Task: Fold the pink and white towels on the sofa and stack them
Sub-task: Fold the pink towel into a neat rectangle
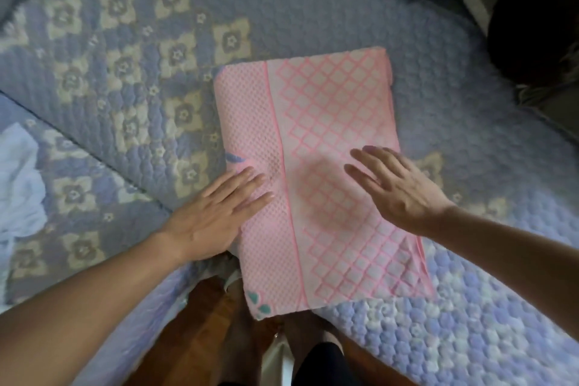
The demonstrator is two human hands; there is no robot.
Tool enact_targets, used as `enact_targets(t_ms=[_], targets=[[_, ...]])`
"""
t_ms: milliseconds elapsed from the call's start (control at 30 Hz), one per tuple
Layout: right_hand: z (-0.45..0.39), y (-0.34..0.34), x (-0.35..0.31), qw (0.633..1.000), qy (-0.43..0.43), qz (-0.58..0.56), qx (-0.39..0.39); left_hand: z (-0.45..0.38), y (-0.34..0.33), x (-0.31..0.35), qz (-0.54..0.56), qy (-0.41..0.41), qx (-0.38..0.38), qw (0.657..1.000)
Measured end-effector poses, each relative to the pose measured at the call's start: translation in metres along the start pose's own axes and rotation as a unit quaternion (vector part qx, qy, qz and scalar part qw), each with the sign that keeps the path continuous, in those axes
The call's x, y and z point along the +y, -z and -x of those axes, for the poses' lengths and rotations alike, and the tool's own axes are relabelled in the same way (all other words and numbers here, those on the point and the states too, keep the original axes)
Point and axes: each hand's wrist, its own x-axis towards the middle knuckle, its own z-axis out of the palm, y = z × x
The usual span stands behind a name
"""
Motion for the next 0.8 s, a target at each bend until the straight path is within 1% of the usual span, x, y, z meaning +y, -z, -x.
enact_targets(t_ms=[33,67,100,133,167,200,267,367,467,533,633,700,733,767,800], targets=[[0.012,-0.006,-0.001,0.998,0.055,-0.01,-0.018,0.011,-0.002,-0.002,-0.011,-0.023,-0.02,0.999],[0.024,-0.013,0.001,0.995,0.087,-0.02,-0.047,0.019,-0.006,-0.004,-0.019,-0.037,-0.051,0.998],[0.035,-0.02,0.006,0.992,0.103,-0.026,-0.074,0.022,-0.01,-0.004,-0.027,-0.039,-0.092,0.995],[0.045,-0.023,0.012,0.989,0.104,-0.026,-0.097,0.023,-0.015,-0.004,-0.04,-0.031,-0.129,0.99],[0.051,-0.026,0.017,0.989,0.099,-0.023,-0.108,0.021,-0.02,-0.003,-0.048,-0.018,-0.148,0.988],[0.053,-0.025,0.021,0.989,0.092,-0.023,-0.111,0.018,-0.024,-0.001,-0.048,-0.001,-0.151,0.987],[0.052,-0.024,0.026,0.989,0.09,-0.029,-0.113,0.012,-0.027,0.009,-0.024,0.027,-0.135,0.99],[0.049,-0.02,0.035,0.983,0.093,-0.045,-0.15,0.013,-0.036,0.02,-0.012,0.057,-0.12,0.991],[0.041,-0.013,0.045,0.977,0.124,-0.064,-0.16,0.01,-0.041,0.023,0.016,0.059,-0.085,0.994],[0.041,-0.013,0.047,0.976,0.126,-0.065,-0.167,0.007,-0.041,0.025,0.038,0.051,-0.08,0.995],[0.044,-0.021,0.043,0.981,0.084,-0.089,-0.15,0.006,-0.035,0.025,0.081,0.053,-0.051,0.994],[0.042,-0.021,0.037,0.985,0.063,-0.105,-0.125,0.005,-0.03,0.021,0.139,0.051,-0.018,0.989],[0.043,-0.019,0.035,0.985,0.046,-0.114,-0.118,0.006,-0.032,0.016,0.187,0.055,0.003,0.981],[0.044,-0.019,0.035,0.982,0.01,-0.156,-0.107,0.003,-0.025,0.015,0.244,0.068,0.042,0.967],[0.042,-0.014,0.035,0.967,-0.057,-0.221,-0.11,0.004,-0.022,0.01,0.321,0.112,0.058,0.938]])
